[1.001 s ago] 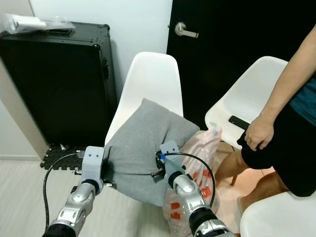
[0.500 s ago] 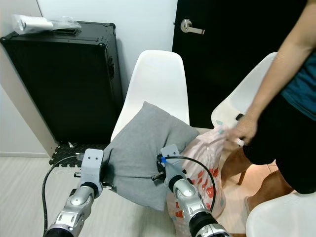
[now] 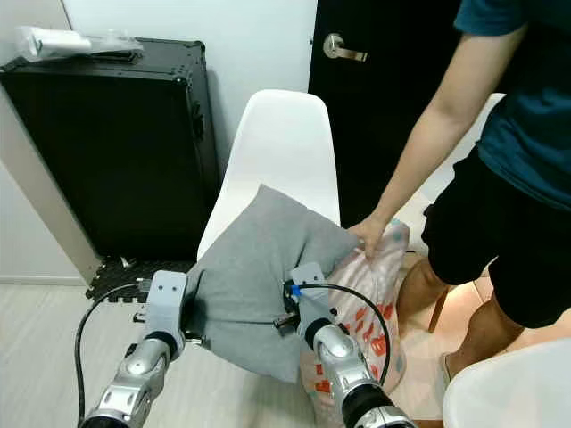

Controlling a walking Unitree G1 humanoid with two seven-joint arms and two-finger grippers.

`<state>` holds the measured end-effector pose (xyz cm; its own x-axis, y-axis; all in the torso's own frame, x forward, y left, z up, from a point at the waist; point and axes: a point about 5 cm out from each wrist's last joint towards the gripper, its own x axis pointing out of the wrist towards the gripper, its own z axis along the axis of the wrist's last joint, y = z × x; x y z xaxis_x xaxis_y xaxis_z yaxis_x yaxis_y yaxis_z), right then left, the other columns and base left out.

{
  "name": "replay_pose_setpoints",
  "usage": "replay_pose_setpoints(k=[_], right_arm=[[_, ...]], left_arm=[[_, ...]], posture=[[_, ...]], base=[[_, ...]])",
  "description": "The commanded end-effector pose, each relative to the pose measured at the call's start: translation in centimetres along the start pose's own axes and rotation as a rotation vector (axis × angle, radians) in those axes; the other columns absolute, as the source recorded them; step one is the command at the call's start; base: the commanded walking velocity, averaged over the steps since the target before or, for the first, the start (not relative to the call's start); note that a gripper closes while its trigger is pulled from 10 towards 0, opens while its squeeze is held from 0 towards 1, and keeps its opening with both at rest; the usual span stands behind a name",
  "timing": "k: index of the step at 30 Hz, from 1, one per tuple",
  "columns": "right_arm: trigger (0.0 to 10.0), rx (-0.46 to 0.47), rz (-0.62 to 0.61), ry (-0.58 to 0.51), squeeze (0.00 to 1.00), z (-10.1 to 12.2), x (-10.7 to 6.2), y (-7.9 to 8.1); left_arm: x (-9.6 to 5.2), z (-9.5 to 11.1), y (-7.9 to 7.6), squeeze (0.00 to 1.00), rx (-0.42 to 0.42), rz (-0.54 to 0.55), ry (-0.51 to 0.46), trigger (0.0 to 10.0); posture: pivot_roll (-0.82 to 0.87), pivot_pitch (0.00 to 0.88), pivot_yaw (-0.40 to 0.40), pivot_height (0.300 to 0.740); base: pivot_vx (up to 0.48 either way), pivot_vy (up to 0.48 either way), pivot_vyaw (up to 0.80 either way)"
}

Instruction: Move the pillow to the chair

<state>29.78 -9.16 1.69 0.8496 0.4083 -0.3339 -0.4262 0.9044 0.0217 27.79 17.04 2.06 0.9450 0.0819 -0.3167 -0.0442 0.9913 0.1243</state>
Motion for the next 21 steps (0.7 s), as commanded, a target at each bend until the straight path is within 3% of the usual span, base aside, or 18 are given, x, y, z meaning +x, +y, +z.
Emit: replay_pose_setpoints(k=[1, 8, 21], right_arm=[[10.0, -0.028, -0.022, 0.052, 0.0, -1.1, -0.7, -1.2], [10.0, -0.04, -0.033, 0.019, 0.0, 0.0, -0.6, -2.4], [10.0, -0.002, -0.047, 0.01, 0.0, -0.3, -0.7, -2.0]], left_arm=[[0.4, 1.6, 2.0, 0.0, 0.036, 0.078, -0.065, 10.0], [1.0, 2.2, 1.9, 0.0, 0.041, 0.078, -0.072, 10.0], [1.3, 2.3, 0.8, 0.0, 0.02, 0.067, -0.07, 10.0]], posture=[[0.0, 0.069, -0.098, 0.74], [-0.01, 0.026, -0.085, 0.74], [-0.03, 0.026, -0.071, 0.74]], base=[[0.0, 0.0, 0.0], [0.0, 0.0, 0.0], [0.0, 0.0, 0.0]])
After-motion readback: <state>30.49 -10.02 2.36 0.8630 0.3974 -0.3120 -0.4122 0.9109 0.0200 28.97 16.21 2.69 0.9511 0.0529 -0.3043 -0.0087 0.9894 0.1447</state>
